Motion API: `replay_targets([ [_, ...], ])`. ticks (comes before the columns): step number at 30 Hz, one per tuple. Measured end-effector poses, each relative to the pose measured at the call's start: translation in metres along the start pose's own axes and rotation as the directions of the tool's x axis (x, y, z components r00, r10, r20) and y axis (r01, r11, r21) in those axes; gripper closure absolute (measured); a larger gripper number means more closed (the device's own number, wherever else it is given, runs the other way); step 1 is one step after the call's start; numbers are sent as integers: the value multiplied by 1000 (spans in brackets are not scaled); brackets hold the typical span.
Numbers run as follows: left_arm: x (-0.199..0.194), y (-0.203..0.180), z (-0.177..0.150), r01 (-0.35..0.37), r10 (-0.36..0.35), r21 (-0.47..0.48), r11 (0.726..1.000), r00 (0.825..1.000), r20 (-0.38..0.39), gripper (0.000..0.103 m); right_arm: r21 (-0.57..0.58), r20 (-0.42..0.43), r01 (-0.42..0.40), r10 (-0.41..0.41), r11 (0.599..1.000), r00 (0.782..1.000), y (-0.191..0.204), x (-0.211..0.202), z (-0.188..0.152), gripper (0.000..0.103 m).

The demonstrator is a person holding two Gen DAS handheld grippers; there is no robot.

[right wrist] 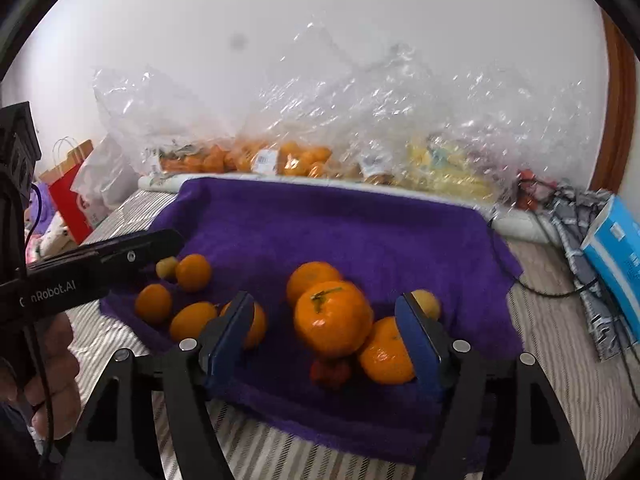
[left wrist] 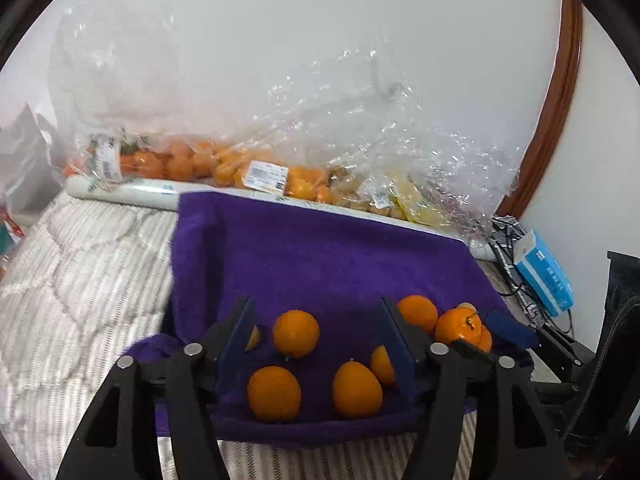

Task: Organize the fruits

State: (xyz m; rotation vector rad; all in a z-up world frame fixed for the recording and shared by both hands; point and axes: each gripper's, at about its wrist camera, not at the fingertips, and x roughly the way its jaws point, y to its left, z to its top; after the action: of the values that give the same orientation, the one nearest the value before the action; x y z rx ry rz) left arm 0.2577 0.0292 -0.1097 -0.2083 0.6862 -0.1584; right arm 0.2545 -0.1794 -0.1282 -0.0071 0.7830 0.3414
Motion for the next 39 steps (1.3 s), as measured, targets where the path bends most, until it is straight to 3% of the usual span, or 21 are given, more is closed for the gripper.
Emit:
replay_targets([
  [5,-26,0,5,-15,15,2,1000,1000,-9,25,41,-22,-10,11,999,1000,2,-11,8,30],
  [9,-58,-2,1,-29,29,3,1000,1000,-9,22,33,-2,77,-77,996,997,11,-39,14,30],
  [14,-97,-17,-6,-26,26,4,1000,1000,-6,22,89,-42,104,-101,991,994,16,-74,13,30],
  [20,-141,-45,-25,-54,53,65,996,999,12,18,129,-20,170,-169,977,985,25,-135,-3,30],
  [29,-205,-73,-49,-104,97,106,989,993,62,12,158,45,144,-153,977,987,35,-213,-30,7],
  [39,-253,-91,-63,-141,132,116,983,988,81,10,146,107,193,-209,970,972,49,-272,-44,5],
])
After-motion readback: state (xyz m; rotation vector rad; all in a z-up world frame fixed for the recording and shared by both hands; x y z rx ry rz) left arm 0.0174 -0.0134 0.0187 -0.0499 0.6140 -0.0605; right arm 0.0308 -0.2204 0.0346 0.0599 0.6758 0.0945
